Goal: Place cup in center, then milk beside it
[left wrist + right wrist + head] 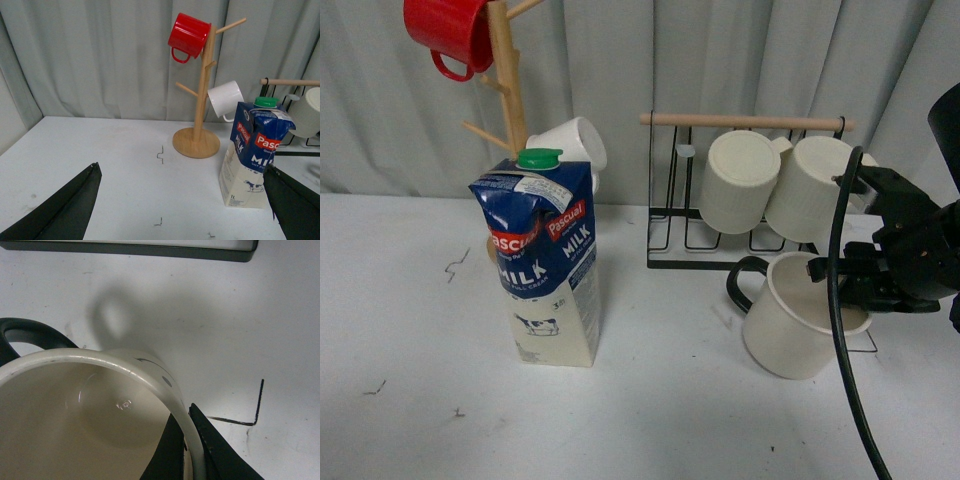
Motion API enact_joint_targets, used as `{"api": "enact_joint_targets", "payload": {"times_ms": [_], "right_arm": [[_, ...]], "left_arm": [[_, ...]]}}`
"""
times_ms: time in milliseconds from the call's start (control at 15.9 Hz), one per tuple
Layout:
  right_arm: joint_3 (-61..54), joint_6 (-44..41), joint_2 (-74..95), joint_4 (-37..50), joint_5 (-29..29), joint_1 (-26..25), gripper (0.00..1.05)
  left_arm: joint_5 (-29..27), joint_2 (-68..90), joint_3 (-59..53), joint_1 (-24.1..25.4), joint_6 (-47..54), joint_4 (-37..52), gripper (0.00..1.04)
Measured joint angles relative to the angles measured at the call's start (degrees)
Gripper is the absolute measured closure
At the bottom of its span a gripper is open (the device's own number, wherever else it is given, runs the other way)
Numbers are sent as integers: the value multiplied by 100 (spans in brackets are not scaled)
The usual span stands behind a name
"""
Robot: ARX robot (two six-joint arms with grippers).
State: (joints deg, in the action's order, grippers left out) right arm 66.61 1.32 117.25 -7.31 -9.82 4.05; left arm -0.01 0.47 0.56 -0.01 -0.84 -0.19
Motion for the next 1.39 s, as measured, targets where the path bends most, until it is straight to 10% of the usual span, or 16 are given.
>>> {"api": "enact_joint_targets", "payload": {"times_ms": [819,1134,1260,1386], "right_arm": [[-7,-55,-9,7,-26,13,101],[-9,11,-17,28,-98,9,46],[-26,39,-203,26,-164,9,5],[-52,52,-352,7,-179,7,7]], "left_arm": [[0,0,0,0,0,0,7],[0,0,0,0,-2,-2,7],[0,0,0,0,0,-2,7],[0,0,0,0,0,-2,7]]}}
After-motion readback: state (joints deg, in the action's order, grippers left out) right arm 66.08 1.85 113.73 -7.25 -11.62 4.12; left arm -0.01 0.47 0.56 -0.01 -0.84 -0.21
